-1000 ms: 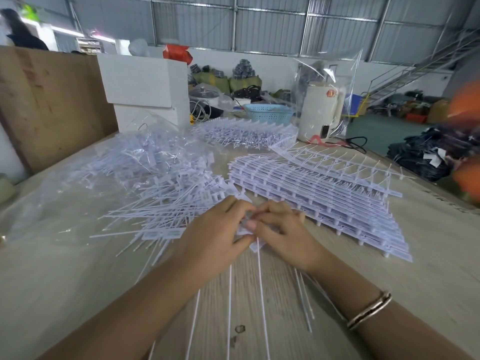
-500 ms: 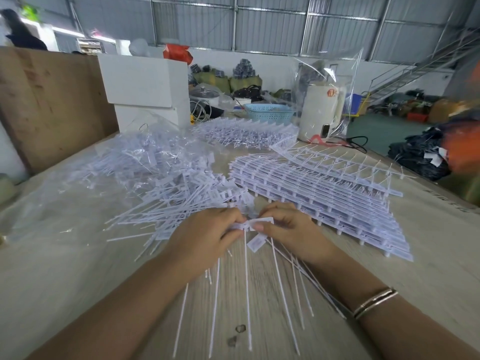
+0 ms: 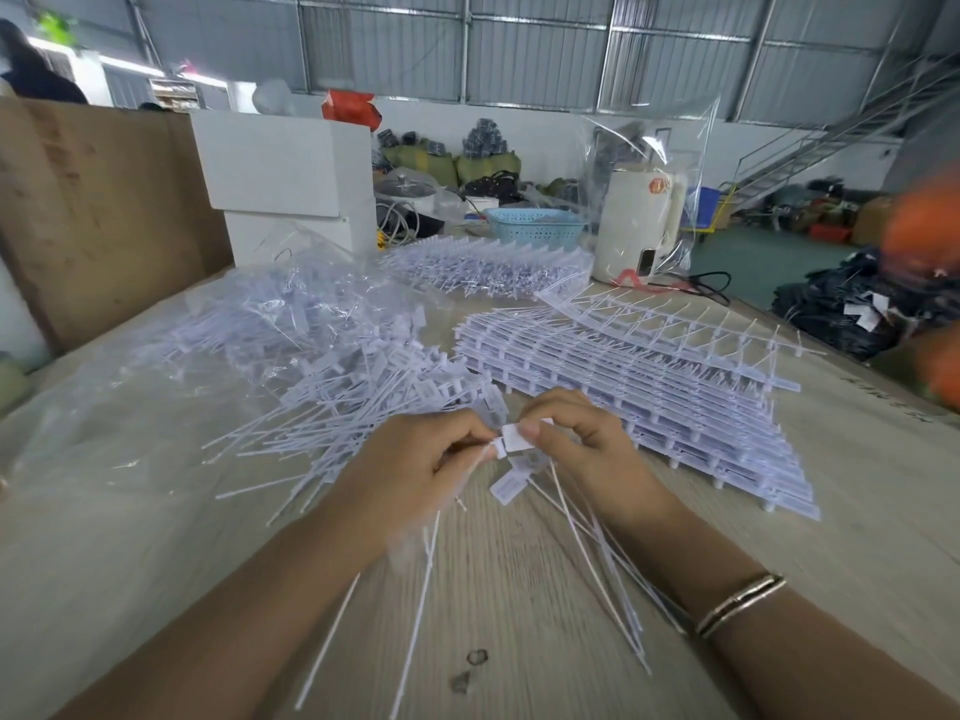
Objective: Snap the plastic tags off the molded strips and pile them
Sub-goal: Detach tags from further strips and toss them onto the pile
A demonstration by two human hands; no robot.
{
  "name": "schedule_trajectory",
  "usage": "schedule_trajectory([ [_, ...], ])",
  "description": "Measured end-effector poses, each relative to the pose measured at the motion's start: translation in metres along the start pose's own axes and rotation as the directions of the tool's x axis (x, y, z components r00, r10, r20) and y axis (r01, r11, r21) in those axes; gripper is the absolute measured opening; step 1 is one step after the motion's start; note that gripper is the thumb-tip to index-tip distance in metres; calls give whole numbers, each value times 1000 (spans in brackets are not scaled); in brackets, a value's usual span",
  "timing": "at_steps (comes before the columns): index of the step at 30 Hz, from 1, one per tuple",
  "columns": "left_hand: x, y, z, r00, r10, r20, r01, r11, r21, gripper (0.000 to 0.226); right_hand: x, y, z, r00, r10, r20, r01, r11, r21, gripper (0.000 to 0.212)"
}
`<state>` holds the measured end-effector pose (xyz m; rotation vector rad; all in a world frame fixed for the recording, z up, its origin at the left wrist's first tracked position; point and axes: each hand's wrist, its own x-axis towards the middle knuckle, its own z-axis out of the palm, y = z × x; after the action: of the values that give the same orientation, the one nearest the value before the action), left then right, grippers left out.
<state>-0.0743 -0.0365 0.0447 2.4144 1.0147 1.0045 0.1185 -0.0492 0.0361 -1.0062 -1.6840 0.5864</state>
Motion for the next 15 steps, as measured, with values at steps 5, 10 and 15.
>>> schedule_trajectory([
  [5, -1, 5, 0, 993, 99, -57, -101, 995, -22, 20, -2, -6, 0, 974, 225, -10, -196, 868, 456, 15],
  [10, -5, -12, -9, 998, 23, -60, -23, 1000, 3, 9, -7, 9, -31, 896, 425, -133, -357, 864, 356, 19],
  [15, -2, -12, -5, 998, 47, -34, -42, 992, 116, 18, 7, 20, -23, 971, 238, 2, -209, 856, -472, 16],
])
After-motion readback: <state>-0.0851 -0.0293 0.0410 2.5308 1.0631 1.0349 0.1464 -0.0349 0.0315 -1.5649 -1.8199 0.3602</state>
